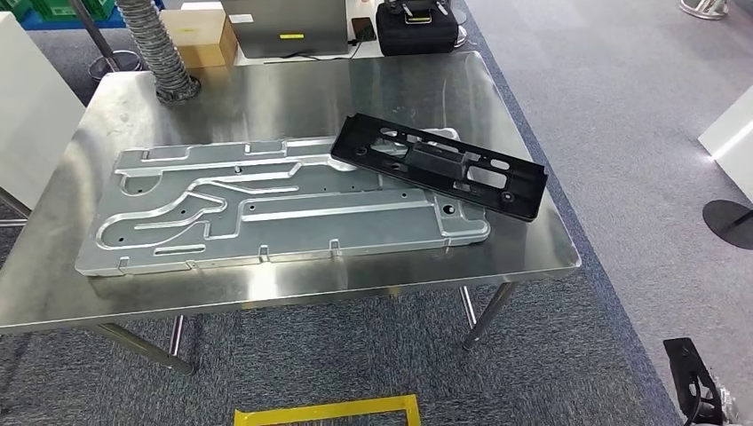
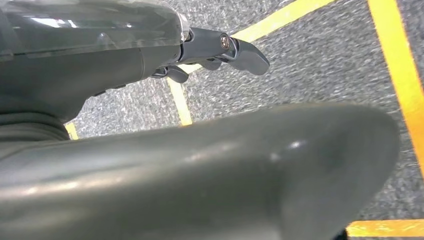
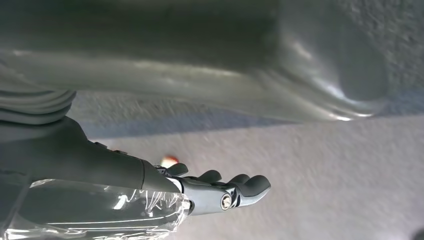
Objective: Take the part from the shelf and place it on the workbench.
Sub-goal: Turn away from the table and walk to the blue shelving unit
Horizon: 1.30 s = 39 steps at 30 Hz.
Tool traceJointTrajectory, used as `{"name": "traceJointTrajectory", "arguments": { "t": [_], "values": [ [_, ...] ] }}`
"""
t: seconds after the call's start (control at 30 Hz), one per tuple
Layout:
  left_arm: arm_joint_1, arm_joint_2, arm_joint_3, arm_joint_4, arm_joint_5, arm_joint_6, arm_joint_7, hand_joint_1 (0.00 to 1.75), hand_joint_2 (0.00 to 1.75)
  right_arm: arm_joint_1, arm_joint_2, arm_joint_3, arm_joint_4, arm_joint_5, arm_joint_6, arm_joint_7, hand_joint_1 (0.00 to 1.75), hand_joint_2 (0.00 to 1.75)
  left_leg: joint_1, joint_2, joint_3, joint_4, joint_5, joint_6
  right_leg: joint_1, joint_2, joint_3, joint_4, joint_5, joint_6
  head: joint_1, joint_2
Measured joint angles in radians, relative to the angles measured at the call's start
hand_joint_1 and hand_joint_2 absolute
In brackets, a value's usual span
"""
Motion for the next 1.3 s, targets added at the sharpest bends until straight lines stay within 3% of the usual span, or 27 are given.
{"name": "traceJointTrajectory", "arguments": {
  "t": [0.07, 0.1, 0.2, 0.27, 0.33, 0.37, 0.4, 0.43, 0.5, 0.57, 0.63, 0.7, 0.73, 0.8, 0.87, 0.9, 0.93, 1.0, 1.07, 1.1, 1.13, 1.2, 1.23, 1.3],
  "values": [
    [0.000, 0.001, 0.000, 0.000, 0.000, 0.002, -0.001, 0.00, 0.00, 0.008, 0.021, -0.009, 0.004, -0.006, -0.005, 0.006, 0.00, 0.00, -0.002, 0.000, -0.017, 0.018, 0.005, -0.010, 0.003, 0.003, 0.067, -0.104, 0.003, -0.012, 0.000, 0.000],
    [-0.001, 0.001, 0.000, 0.000, -0.001, 0.004, -0.001, 0.00, 0.00, 0.015, 0.031, -0.013, 0.006, -0.010, -0.009, 0.010, 0.00, 0.00, -0.003, -0.001, -0.021, 0.023, 0.009, -0.015, 0.007, 0.005, 0.077, -0.123, -0.005, -0.021, -0.001, 0.000],
    [0.001, 0.003, 0.000, 0.000, -0.007, 0.007, 0.002, 0.00, 0.00, 0.041, 0.060, -0.033, 0.014, -0.028, -0.015, 0.019, 0.00, 0.00, -0.001, -0.004, -0.027, 0.031, 0.008, -0.033, 0.009, 0.004, 0.066, -0.126, 0.010, -0.048, -0.001, 0.000],
    [0.001, 0.003, 0.000, 0.000, -0.014, 0.007, 0.008, 0.00, 0.00, 0.060, 0.079, -0.050, 0.018, -0.041, -0.013, 0.020, 0.00, 0.00, 0.003, -0.005, -0.046, 0.088, -0.056, -0.044, 0.007, 0.000, 0.050, -0.129, 0.027, -0.064, -0.001, 0.000],
    [0.000, 0.003, 0.000, 0.000, -0.020, 0.004, 0.014, 0.00, 0.00, 0.080, 0.098, -0.067, 0.023, -0.050, -0.011, 0.017, 0.00, 0.00, 0.007, -0.005, -0.077, 0.207, -0.155, -0.052, 0.010, -0.001, 0.026, -0.127, 0.046, -0.070, -0.001, 0.000],
    [0.000, 0.003, 0.000, 0.000, -0.022, 0.003, 0.017, 0.00, 0.00, 0.089, 0.109, -0.075, 0.026, -0.052, -0.010, 0.015, 0.00, 0.00, 0.008, -0.005, -0.086, 0.264, -0.185, -0.054, 0.012, -0.002, 0.012, -0.127, 0.055, -0.071, -0.001, 0.000],
    [0.000, 0.004, 0.000, 0.000, -0.023, 0.002, 0.020, 0.00, 0.00, 0.097, 0.120, -0.081, 0.029, -0.052, -0.008, 0.013, 0.00, 0.00, 0.008, -0.005, -0.083, 0.296, -0.191, -0.054, 0.013, -0.002, -0.001, -0.126, 0.064, -0.071, -0.001, 0.000],
    [-0.001, 0.004, 0.000, 0.000, -0.022, 0.002, 0.022, 0.00, 0.00, 0.104, 0.132, -0.087, 0.033, -0.051, -0.006, 0.012, 0.00, 0.00, 0.008, -0.005, -0.062, 0.294, -0.176, -0.051, 0.015, -0.001, -0.013, -0.125, 0.073, -0.071, -0.001, 0.000],
    [-0.003, 0.005, 0.000, 0.000, -0.022, 0.002, 0.026, 0.00, 0.00, 0.112, 0.156, -0.094, 0.040, -0.046, 0.000, 0.014, 0.00, 0.00, 0.006, -0.006, 0.028, 0.188, -0.125, -0.038, 0.019, 0.001, -0.033, -0.123, 0.090, -0.069, -0.001, 0.000],
    [-0.007, 0.009, 0.000, 0.000, -0.019, 0.004, 0.027, 0.00, 0.00, 0.115, 0.180, -0.097, 0.046, -0.042, 0.005, 0.024, 0.00, 0.00, -0.001, -0.007, 0.126, 0.042, -0.113, -0.023, 0.022, 0.003, -0.042, -0.124, 0.106, -0.063, -0.001, 0.000],
    [-0.011, 0.011, 0.000, -0.001, -0.017, 0.008, 0.027, 0.00, 0.00, 0.117, 0.201, -0.101, 0.050, -0.037, 0.009, 0.037, 0.00, 0.00, -0.006, -0.007, 0.160, -0.025, -0.119, -0.015, 0.021, 0.005, -0.043, -0.131, 0.123, -0.051, -0.001, 0.000],
    [-0.011, 0.011, 0.000, -0.001, -0.016, 0.011, 0.027, 0.00, 0.00, 0.120, 0.217, -0.104, 0.056, -0.035, 0.012, 0.047, 0.00, 0.00, -0.005, -0.005, 0.151, -0.038, -0.099, -0.006, 0.018, 0.005, -0.044, -0.138, 0.135, -0.038, -0.001, 0.000],
    [-0.012, 0.011, 0.000, -0.001, -0.016, 0.012, 0.027, 0.00, 0.00, 0.123, 0.225, -0.106, 0.059, -0.035, 0.015, 0.051, 0.00, 0.00, -0.003, -0.003, 0.145, -0.044, -0.085, 0.001, 0.017, 0.005, -0.049, -0.129, 0.119, -0.033, -0.001, 0.000],
    [-0.012, 0.011, 0.000, -0.001, -0.016, 0.012, 0.029, 0.00, 0.00, 0.128, 0.237, -0.110, 0.064, -0.039, 0.021, 0.055, 0.00, 0.00, 0.000, 0.001, 0.124, -0.054, -0.057, 0.011, 0.015, 0.005, -0.073, -0.053, 0.033, -0.026, -0.001, 0.000],
    [-0.012, 0.011, 0.000, -0.001, -0.015, 0.012, 0.030, 0.00, 0.00, 0.129, 0.250, -0.112, 0.068, -0.042, 0.030, 0.062, 0.00, 0.00, 0.000, 0.003, 0.094, -0.052, -0.036, 0.013, 0.015, 0.005, -0.104, 0.076, -0.054, -0.017, 0.000, 0.000],
    [-0.012, 0.011, 0.000, -0.001, -0.015, 0.012, 0.031, 0.00, 0.00, 0.130, 0.257, -0.113, 0.070, -0.043, 0.034, 0.065, 0.00, 0.00, 0.000, 0.005, 0.079, -0.048, -0.027, 0.012, 0.015, 0.005, -0.109, 0.124, -0.065, -0.014, -0.001, 0.000],
    [-0.011, 0.011, 0.000, -0.001, -0.014, 0.012, 0.031, 0.00, 0.00, 0.131, 0.265, -0.114, 0.072, -0.044, 0.040, 0.068, 0.00, 0.00, 0.000, 0.006, 0.063, -0.042, -0.018, 0.010, 0.014, 0.005, -0.098, 0.141, -0.050, -0.011, 0.000, 0.000],
    [-0.011, 0.011, 0.000, -0.001, -0.013, 0.012, 0.031, 0.00, 0.00, 0.131, 0.278, -0.117, 0.075, -0.044, 0.051, 0.075, 0.00, 0.00, 0.001, 0.008, 0.031, -0.025, -0.006, 0.003, 0.010, 0.004, -0.024, 0.068, 0.005, -0.009, -0.001, 0.000],
    [-0.012, 0.011, 0.000, -0.001, -0.012, 0.012, 0.031, 0.00, 0.00, 0.131, 0.290, -0.118, 0.077, -0.044, 0.059, 0.083, 0.00, 0.00, -0.002, 0.008, 0.003, -0.001, 0.001, -0.005, 0.011, 0.005, 0.074, -0.073, 0.009, -0.015, -0.001, 0.000],
    [-0.013, 0.011, 0.000, -0.001, -0.012, 0.012, 0.031, 0.00, 0.00, 0.131, 0.297, -0.118, 0.078, -0.044, 0.062, 0.087, 0.00, 0.00, -0.003, 0.008, -0.005, 0.008, 0.005, -0.010, 0.013, 0.005, 0.103, -0.122, -0.003, -0.021, -0.001, 0.000],
    [-0.013, 0.011, 0.000, -0.001, -0.012, 0.012, 0.031, 0.00, 0.00, 0.132, 0.304, -0.119, 0.078, -0.044, 0.063, 0.091, 0.00, 0.00, -0.003, 0.008, -0.011, 0.013, 0.010, -0.016, 0.017, 0.005, 0.115, -0.147, -0.015, -0.029, -0.001, 0.000],
    [-0.012, 0.011, 0.000, -0.001, -0.013, 0.012, 0.032, 0.00, 0.00, 0.137, 0.320, -0.121, 0.082, -0.044, 0.064, 0.097, 0.00, 0.00, -0.001, 0.007, -0.016, 0.017, 0.017, -0.029, 0.018, 0.003, 0.106, -0.154, -0.006, -0.047, -0.001, 0.000],
    [-0.010, 0.011, 0.000, -0.001, -0.015, 0.012, 0.032, 0.00, 0.00, 0.138, 0.327, -0.122, 0.084, -0.045, 0.066, 0.099, 0.00, 0.00, 0.001, 0.006, -0.022, 0.026, 0.004, -0.036, 0.017, 0.002, 0.099, -0.155, 0.004, -0.057, -0.001, 0.000],
    [-0.008, 0.012, 0.000, -0.001, -0.020, 0.012, 0.032, 0.00, 0.00, 0.143, 0.341, -0.125, 0.087, -0.047, 0.072, 0.101, 0.00, 0.00, 0.006, 0.003, -0.047, 0.094, -0.072, -0.049, 0.016, -0.001, 0.078, -0.157, 0.025, -0.070, -0.001, 0.000]
  ]
}}
